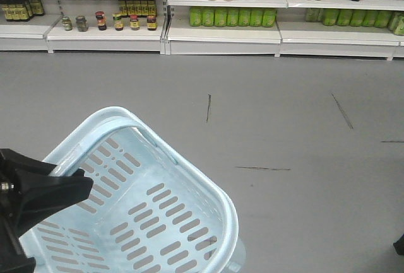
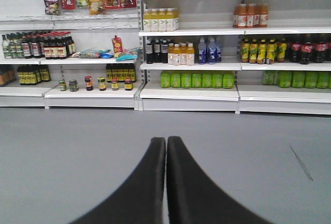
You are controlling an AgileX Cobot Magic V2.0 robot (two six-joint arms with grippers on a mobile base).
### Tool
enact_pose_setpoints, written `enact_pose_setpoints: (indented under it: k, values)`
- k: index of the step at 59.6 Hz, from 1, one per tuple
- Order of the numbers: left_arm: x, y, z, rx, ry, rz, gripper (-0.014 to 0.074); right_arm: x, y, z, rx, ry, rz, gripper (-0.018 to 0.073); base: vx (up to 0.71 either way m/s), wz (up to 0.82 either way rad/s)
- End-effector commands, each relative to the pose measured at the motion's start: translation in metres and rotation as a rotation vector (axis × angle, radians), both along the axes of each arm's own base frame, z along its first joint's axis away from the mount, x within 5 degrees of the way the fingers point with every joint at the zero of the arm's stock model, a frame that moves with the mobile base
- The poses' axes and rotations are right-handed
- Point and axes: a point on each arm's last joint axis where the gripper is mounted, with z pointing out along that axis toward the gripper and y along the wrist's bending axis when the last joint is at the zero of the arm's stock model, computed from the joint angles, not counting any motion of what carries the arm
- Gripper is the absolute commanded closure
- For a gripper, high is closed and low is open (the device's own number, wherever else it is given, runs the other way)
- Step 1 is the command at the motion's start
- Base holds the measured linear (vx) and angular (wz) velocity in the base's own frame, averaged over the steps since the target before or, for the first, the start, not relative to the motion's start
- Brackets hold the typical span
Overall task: Pick three apples into basket with both arms
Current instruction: 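Drive the base around to the apple table carrying the basket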
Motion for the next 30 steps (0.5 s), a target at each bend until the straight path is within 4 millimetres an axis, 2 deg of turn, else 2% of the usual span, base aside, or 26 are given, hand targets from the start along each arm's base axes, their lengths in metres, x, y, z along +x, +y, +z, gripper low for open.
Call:
enact_pose_setpoints:
  k: [1, 30]
  values:
    - [0.0001, -0.0005, 0.0181, -0.097, -0.076, 0.026, 0.0602, -0.0002, -0.0005, 0.0024, 0.002, -0.070, -0.008, 0.0567, 0.30, -0.22]
    - [0.0001, -0.0005, 0.0181, -0.097, -0.076, 0.026, 0.0602, -0.0002, -0.0005, 0.0024, 0.002, -0.070, -0.008, 0.0567, 0.28, -0.31]
